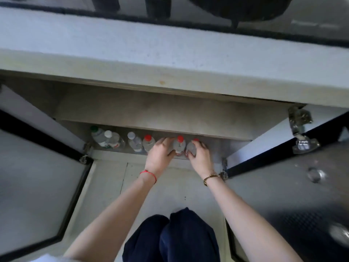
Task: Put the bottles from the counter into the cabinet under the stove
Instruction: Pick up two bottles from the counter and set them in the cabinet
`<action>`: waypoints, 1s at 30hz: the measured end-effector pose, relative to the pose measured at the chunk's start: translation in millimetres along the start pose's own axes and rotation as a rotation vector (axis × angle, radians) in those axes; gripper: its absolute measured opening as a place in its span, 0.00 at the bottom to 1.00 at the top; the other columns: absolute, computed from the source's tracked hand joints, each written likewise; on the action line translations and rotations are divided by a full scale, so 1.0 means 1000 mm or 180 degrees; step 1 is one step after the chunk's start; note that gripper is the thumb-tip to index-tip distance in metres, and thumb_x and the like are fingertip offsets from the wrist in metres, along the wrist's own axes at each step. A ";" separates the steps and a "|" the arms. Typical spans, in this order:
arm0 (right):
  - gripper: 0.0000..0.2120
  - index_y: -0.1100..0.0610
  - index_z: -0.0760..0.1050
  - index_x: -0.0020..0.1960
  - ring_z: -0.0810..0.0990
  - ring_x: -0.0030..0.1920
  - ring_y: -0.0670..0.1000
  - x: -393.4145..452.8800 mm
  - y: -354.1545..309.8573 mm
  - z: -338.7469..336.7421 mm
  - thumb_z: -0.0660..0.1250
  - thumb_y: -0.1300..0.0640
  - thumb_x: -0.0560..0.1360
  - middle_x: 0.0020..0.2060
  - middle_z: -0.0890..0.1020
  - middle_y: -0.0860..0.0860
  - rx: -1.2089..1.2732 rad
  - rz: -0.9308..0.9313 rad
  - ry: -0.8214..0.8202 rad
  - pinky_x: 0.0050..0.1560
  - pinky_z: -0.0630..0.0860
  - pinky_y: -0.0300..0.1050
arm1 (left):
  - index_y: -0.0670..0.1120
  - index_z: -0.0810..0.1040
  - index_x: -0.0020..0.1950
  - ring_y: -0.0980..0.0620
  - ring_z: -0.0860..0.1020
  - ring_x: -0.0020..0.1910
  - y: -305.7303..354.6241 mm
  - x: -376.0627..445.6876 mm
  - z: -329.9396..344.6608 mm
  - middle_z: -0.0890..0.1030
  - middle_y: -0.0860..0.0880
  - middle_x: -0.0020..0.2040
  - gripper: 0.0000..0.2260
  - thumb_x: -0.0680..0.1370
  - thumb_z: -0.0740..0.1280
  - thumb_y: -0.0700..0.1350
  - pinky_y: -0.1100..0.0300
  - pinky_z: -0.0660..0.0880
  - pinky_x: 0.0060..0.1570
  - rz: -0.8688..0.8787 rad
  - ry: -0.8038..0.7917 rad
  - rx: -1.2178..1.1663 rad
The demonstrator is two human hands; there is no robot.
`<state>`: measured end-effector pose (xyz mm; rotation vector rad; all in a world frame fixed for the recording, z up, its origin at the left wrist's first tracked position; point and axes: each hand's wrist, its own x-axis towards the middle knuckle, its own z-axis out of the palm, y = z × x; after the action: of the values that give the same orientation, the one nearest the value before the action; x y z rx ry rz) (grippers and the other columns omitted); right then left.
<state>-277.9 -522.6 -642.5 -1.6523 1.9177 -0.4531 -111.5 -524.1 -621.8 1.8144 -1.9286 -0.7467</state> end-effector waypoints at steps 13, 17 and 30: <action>0.22 0.56 0.69 0.70 0.66 0.70 0.54 -0.166 -0.185 -0.180 0.65 0.52 0.77 0.66 0.75 0.52 -0.0150 -0.0819 -0.0132 0.72 0.64 0.55 | 0.51 0.78 0.62 0.49 0.76 0.60 0.103 -0.169 -0.250 0.80 0.52 0.60 0.15 0.75 0.68 0.45 0.54 0.69 0.59 -0.0044 0.0770 0.0463; 0.23 0.56 0.68 0.71 0.65 0.71 0.52 -0.215 -0.244 -0.226 0.65 0.53 0.78 0.67 0.74 0.51 -0.0174 -0.1162 -0.0152 0.71 0.62 0.47 | 0.50 0.77 0.63 0.49 0.75 0.62 0.127 -0.227 -0.329 0.79 0.53 0.61 0.15 0.76 0.68 0.44 0.53 0.69 0.63 -0.0240 0.1040 0.0487; 0.23 0.55 0.69 0.70 0.68 0.69 0.50 -0.317 -0.366 -0.253 0.66 0.54 0.77 0.65 0.75 0.50 -0.0125 -0.2191 -0.0399 0.69 0.64 0.42 | 0.49 0.76 0.64 0.46 0.75 0.62 0.125 -0.395 -0.443 0.79 0.50 0.61 0.19 0.73 0.72 0.43 0.49 0.70 0.61 -0.1221 0.1839 0.0745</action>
<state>-117.9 -306.1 -167.0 -2.2897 1.2328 -0.5534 95.5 -180.3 -167.2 2.2596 -1.3510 -0.0642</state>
